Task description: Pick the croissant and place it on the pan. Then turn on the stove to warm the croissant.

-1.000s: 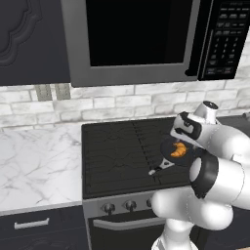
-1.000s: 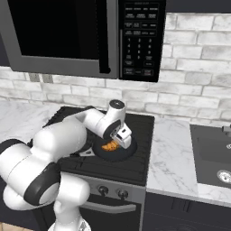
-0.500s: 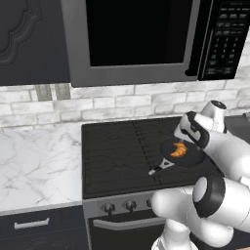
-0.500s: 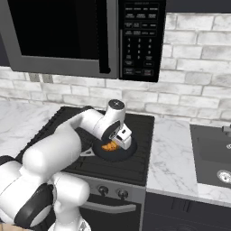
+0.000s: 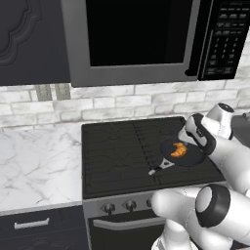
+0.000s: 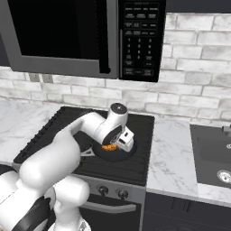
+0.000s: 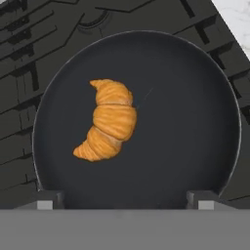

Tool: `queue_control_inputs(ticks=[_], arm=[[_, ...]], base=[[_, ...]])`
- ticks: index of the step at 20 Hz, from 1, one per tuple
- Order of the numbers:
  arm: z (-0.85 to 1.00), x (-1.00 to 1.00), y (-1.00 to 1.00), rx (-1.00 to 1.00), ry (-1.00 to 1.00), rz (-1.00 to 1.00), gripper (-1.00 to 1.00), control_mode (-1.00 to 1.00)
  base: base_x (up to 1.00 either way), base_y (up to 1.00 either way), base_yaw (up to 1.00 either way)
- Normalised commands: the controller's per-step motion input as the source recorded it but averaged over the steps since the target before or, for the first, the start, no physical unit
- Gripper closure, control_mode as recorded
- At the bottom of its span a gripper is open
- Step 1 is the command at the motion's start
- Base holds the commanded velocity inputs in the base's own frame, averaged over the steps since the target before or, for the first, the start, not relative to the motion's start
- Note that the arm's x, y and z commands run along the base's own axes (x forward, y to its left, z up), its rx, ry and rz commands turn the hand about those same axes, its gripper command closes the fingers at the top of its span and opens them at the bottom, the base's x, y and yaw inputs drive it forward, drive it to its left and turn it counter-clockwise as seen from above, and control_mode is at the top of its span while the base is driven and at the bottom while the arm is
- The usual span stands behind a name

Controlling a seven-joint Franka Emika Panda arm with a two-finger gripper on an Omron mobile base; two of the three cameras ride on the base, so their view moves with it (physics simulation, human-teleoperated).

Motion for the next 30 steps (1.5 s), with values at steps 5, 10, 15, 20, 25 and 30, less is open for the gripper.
queue_control_inputs(ticks=[5, 10, 15, 20, 25, 30], arm=[[0.00, -0.10, -0.05, 0.00, -0.02, 0.07, -1.00, -1.00], [0.00, -0.06, -0.01, 0.00, -0.01, 0.06, -1.00, -1.00], [0.00, -0.11, -0.03, 0.00, 0.00, 0.06, -1.00, -1.00], [0.00, -0.12, -0.04, 0.00, 0.00, 0.09, -1.00, -1.00], [0.00, -0.25, -0.07, 0.00, 0.00, 0.11, -1.00, -1.00], [0.00, -0.35, -0.08, 0.00, -0.02, 0.14, -1.00, -1.00]], base=[[0.00, 0.00, 0.00], [0.00, 0.00, 0.00], [0.00, 0.00, 0.00], [0.00, 0.00, 0.00], [0.00, 0.00, 0.00], [0.00, 0.00, 0.00]])
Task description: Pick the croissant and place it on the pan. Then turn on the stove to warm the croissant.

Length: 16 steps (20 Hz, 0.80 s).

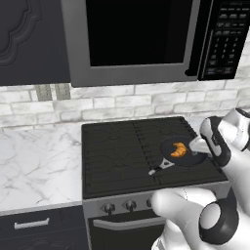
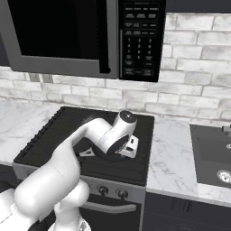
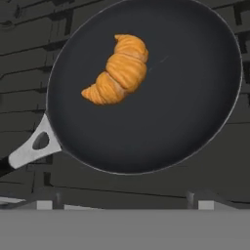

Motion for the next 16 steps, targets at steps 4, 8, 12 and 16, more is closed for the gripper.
queue_control_inputs(ticks=[4, 8, 12, 16], arm=[[0.00, -0.39, -0.15, 0.00, -0.14, 0.13, -1.00, -1.00], [0.00, -0.35, -0.03, 0.00, -0.21, 0.12, -1.00, -1.00], [0.00, -0.29, 0.00, 0.00, -0.24, 0.12, -1.00, -1.00], [0.00, -0.23, 0.00, 0.00, -0.25, 0.14, -1.00, -1.00]], base=[[0.00, 0.00, 0.00], [0.00, 0.00, 0.00], [0.00, 0.00, 0.00], [0.00, 0.00, 0.00]])
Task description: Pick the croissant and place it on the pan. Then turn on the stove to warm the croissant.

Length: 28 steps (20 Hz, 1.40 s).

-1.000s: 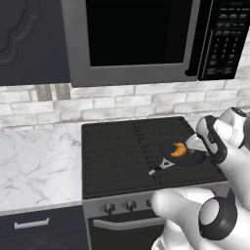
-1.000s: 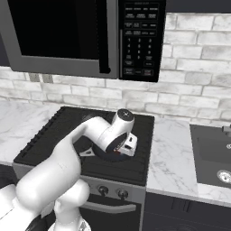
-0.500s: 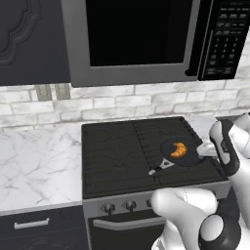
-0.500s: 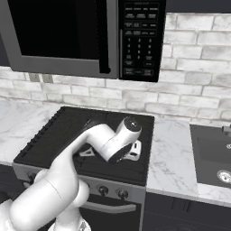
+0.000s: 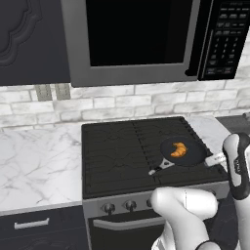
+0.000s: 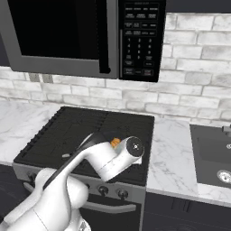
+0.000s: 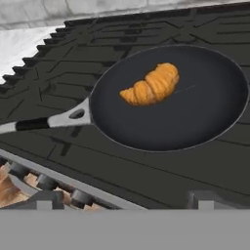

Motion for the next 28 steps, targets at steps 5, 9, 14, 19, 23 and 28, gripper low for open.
queue_control_inputs(ticks=[5, 9, 14, 19, 23, 28], arm=[[0.00, -0.22, -0.01, 0.00, -0.25, 0.14, -1.00, -1.00], [0.00, -0.24, -0.06, 0.00, -0.23, 0.12, -1.00, -1.00], [0.00, -0.18, -0.10, 0.01, -0.22, 0.12, -1.00, -1.00], [0.00, -0.11, -0.13, 0.02, -0.21, 0.11, -1.00, -1.00], [0.00, -0.11, -0.11, 0.01, -0.20, 0.09, -1.00, -1.00], [0.00, -0.12, -0.16, 0.01, -0.20, 0.07, -1.00, -1.00]], base=[[0.00, 0.00, 0.00], [0.00, 0.00, 0.00], [0.00, 0.00, 0.00], [0.00, 0.00, 0.00], [0.00, 0.00, 0.00], [0.00, 0.00, 0.00]])
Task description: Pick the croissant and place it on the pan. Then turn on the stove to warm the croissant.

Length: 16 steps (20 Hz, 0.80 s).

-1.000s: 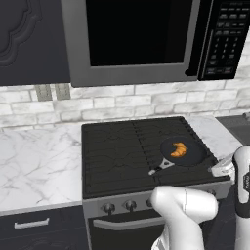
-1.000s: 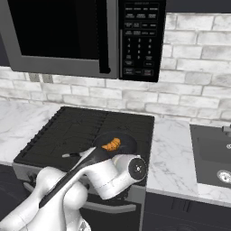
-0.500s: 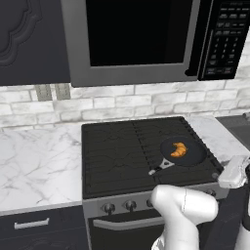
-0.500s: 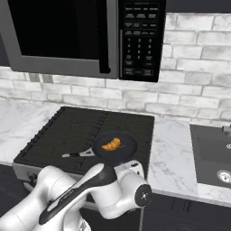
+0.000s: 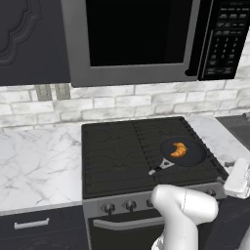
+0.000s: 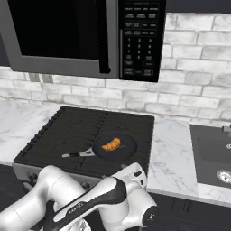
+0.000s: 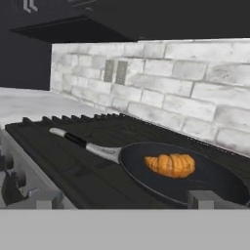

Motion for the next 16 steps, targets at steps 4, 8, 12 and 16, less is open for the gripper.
queue_control_inputs(ticks=[4, 8, 12, 16], arm=[[0.00, -0.14, -0.12, 0.01, -0.19, 0.05, -1.00, -1.00], [0.00, -0.24, -0.10, 0.00, -0.18, 0.01, -1.00, -1.00], [0.00, -0.25, -0.05, 0.00, -0.14, 0.00, -1.00, -1.00], [-0.12, -0.13, 0.00, 0.00, -0.05, 0.00, -1.00, -1.00]], base=[[0.00, 0.00, 0.00], [0.00, 0.00, 0.00], [0.00, 0.00, 0.00], [0.00, 0.00, 0.00]])
